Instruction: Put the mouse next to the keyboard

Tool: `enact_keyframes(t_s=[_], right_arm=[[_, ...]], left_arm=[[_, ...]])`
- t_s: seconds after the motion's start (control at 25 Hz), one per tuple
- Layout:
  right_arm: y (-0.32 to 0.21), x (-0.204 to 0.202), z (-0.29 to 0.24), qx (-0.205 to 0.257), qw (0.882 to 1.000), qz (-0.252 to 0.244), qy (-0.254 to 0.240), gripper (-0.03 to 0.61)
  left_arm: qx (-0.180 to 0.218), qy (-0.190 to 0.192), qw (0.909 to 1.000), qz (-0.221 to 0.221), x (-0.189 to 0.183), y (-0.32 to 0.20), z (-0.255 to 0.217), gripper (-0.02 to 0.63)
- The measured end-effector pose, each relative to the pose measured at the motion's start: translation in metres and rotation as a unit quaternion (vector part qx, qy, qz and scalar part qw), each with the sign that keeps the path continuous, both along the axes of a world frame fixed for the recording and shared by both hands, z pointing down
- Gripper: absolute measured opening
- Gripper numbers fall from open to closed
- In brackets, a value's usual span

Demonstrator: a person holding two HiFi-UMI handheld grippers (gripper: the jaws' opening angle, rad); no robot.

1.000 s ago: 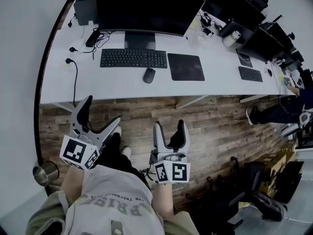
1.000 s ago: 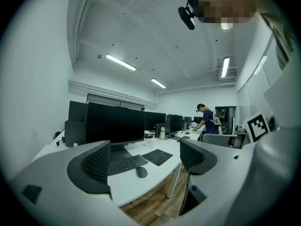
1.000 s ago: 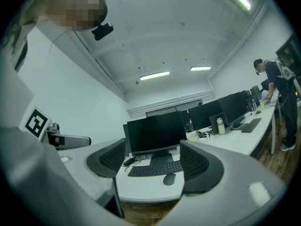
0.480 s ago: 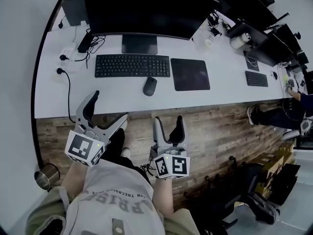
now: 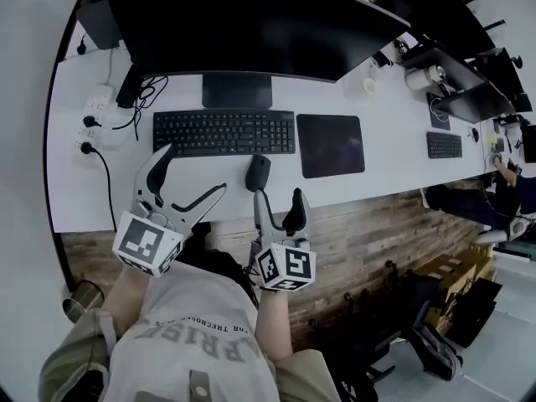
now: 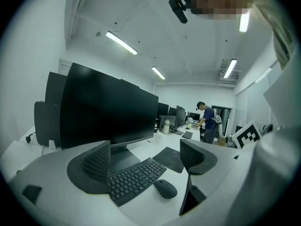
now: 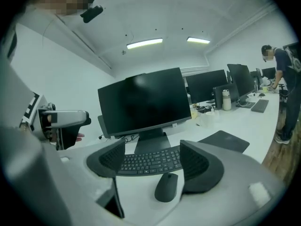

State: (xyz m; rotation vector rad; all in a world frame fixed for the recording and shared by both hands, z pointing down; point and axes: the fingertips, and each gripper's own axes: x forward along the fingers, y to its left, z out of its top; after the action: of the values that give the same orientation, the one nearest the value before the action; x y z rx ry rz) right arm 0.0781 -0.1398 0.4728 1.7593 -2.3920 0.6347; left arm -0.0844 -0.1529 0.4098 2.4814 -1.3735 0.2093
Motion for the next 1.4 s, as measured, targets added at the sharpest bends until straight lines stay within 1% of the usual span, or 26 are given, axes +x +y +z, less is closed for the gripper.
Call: enact_keyframes(t_s=[0.16, 0.4, 0.72, 0.84, 0.92, 1.0, 1.08, 1.28, 1.32, 1.4], right_arm=[[-0.021, -0.009, 0.044, -0.058, 0.998, 0.011, 0.015, 0.354], [-0.037, -0.012, 0.103, -0.131, 0.99, 0.029, 0.049, 0.353], [-0.043, -0.009, 0.175, -0.222, 0.969, 0.036, 0.103, 0.353], [-0.042, -0.007, 0.193, -0.252, 0.96, 0.036, 0.115, 0.353], [-0.04, -0.005, 0.203, -0.27, 0.954, 0.035, 0.124, 0.353], [-0.039, -0.005, 0.211, -0.286, 0.949, 0.032, 0.129, 0.353], [-0.038, -0.006, 0.216, -0.294, 0.947, 0.029, 0.126, 0.353], [-0.04, -0.003, 0.219, -0.293, 0.946, 0.031, 0.138, 0.348], [-0.039, -0.002, 0.218, -0.293, 0.945, 0.032, 0.138, 0.327], [-0.039, -0.001, 0.218, -0.293, 0.946, 0.034, 0.137, 0.311]], left_arm=[[-0.017, 0.005, 0.9998, 0.003, -0.006, -0.018, 0.015, 0.439], [-0.034, 0.008, 0.9994, 0.01, -0.009, -0.03, 0.025, 0.439], [-0.029, 0.011, 0.9994, 0.015, -0.001, -0.039, 0.022, 0.439], [-0.039, 0.009, 0.9991, 0.016, 0.001, -0.036, 0.027, 0.439], [-0.04, 0.015, 0.999, 0.013, 0.002, -0.036, 0.027, 0.439], [-0.035, 0.029, 0.999, 0.0, 0.003, -0.038, 0.023, 0.439], [-0.033, 0.034, 0.9988, -0.008, 0.004, -0.039, 0.022, 0.439], [-0.023, 0.023, 0.9994, -0.008, 0.009, -0.038, 0.021, 0.439], [-0.023, 0.021, 0.9995, -0.007, 0.009, -0.037, 0.02, 0.439], [-0.025, 0.019, 0.9995, -0.006, 0.011, -0.035, 0.02, 0.439]])
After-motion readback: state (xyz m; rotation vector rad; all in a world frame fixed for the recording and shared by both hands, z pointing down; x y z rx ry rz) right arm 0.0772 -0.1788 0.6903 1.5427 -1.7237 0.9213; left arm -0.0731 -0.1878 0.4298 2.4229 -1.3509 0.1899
